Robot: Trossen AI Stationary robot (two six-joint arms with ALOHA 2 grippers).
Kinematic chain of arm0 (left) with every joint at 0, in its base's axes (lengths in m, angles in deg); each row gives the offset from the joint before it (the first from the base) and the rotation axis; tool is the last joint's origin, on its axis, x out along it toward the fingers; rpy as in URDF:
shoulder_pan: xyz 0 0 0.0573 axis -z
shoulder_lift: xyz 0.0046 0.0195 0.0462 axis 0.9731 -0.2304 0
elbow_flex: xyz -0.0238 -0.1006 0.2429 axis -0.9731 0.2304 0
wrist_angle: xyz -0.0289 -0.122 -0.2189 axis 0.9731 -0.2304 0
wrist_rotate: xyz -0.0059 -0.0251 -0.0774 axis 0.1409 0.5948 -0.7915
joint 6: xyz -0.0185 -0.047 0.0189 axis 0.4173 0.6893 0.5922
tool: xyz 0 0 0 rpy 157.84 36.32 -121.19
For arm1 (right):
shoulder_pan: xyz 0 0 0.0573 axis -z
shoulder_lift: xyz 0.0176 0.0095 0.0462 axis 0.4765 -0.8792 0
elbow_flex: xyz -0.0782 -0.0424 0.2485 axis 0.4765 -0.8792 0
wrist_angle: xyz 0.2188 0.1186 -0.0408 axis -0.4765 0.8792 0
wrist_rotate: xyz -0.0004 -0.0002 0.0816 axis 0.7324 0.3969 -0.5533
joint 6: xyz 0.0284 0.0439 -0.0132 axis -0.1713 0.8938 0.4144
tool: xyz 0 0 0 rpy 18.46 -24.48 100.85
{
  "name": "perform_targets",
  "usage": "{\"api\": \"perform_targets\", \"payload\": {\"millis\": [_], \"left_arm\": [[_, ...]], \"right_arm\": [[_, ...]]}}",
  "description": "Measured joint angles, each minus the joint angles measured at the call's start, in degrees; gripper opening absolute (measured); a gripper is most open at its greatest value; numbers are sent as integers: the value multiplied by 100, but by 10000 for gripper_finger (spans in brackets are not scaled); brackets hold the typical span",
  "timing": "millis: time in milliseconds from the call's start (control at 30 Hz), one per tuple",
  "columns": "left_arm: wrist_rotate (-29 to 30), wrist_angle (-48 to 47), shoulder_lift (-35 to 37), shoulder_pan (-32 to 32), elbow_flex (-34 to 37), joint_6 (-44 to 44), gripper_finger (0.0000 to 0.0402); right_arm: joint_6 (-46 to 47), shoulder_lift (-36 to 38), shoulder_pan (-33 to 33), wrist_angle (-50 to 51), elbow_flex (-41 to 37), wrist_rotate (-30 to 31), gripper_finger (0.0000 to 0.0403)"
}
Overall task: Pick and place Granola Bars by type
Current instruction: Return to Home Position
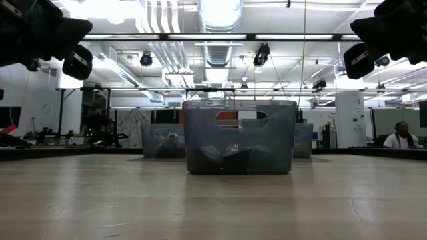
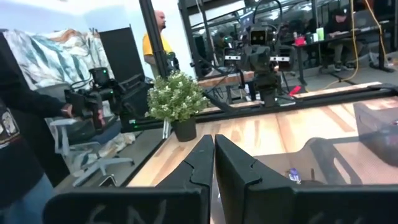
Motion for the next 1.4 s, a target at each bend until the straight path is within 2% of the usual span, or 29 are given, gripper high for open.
{"api": "perform_targets", "payload": {"millis": [433, 933, 1400], "left_arm": [[-50, -223, 92, 0, -13, 140, 0], [-101, -710, 191, 0, -15, 52, 0], [-19, -1052, 232, -6, -9, 5, 0]], "right_arm": [[23, 132, 2, 412, -7, 624, 8], [-768, 1535, 2, 1067, -5, 800, 8], [-991, 1544, 4, 1050, -54, 926, 8]]}}
